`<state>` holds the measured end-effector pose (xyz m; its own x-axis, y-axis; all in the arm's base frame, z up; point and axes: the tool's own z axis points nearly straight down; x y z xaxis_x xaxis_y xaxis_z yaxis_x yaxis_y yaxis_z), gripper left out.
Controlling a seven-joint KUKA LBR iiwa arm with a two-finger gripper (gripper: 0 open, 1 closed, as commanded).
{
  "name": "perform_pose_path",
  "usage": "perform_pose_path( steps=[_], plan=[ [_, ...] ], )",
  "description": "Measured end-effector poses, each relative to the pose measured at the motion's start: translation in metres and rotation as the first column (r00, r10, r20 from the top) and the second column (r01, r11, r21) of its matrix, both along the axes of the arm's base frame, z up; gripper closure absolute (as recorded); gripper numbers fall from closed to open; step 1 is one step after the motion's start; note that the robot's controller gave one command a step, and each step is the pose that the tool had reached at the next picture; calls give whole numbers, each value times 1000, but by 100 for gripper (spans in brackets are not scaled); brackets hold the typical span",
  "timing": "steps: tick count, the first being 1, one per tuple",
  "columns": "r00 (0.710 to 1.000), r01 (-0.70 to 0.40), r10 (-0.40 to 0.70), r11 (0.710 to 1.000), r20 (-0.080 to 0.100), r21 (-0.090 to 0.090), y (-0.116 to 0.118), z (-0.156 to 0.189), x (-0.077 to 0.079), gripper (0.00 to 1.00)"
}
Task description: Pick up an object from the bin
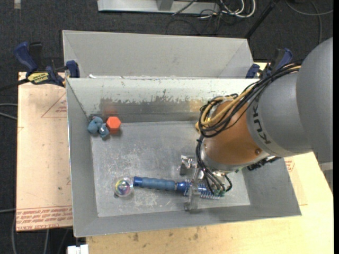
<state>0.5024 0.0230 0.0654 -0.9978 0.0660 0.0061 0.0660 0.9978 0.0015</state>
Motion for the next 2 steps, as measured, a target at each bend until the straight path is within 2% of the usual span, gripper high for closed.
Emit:
perform_pose_path(
  steps=[1, 2],
  plan=[
    [1000, 1, -1, 1000, 5, -1, -1, 4, 1, 100],
    [996, -84, 84, 996, 13, -2, -7, 147, -8, 100]
  ],
)
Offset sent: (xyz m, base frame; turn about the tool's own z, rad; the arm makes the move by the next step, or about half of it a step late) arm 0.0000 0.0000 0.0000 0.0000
